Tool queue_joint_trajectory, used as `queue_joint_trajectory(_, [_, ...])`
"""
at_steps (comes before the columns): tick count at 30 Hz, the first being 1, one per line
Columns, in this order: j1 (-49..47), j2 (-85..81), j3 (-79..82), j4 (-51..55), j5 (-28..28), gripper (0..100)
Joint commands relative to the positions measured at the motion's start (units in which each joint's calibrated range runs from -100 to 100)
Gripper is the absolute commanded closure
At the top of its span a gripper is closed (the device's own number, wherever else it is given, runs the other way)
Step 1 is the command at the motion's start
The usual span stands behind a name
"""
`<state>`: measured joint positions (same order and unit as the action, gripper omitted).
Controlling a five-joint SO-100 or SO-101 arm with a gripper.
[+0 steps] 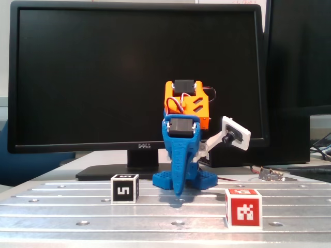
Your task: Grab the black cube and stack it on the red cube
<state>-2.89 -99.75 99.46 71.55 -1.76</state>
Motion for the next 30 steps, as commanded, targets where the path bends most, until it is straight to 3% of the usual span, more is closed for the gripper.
queue_joint_trajectory(1, [0.0, 0.5, 0.1, 0.4, -0.3, 99])
queue_joint_trajectory(30, [-0.2, 0.6, -0.4, -1.0, -0.2, 99])
